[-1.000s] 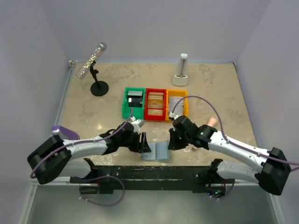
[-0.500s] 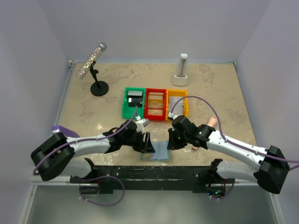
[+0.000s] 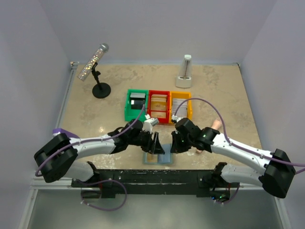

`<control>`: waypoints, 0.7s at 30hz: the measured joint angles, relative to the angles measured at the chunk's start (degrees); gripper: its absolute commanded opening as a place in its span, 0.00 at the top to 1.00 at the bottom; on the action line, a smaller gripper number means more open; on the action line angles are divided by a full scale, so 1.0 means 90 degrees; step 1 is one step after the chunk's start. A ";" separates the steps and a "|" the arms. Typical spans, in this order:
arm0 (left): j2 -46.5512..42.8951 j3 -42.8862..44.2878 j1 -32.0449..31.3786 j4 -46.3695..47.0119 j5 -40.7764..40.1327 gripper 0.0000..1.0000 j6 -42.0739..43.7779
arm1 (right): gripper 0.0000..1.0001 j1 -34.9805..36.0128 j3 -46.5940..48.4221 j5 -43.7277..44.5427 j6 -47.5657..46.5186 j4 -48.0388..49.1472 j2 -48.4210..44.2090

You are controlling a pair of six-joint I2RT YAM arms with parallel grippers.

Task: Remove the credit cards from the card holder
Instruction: Remove the credit card from the card holder.

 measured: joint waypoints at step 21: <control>0.0653 0.0364 -0.0102 0.0386 0.0185 0.40 0.0034 | 0.82 0.0000 -0.0002 0.0219 -0.0129 -0.0437 -0.1277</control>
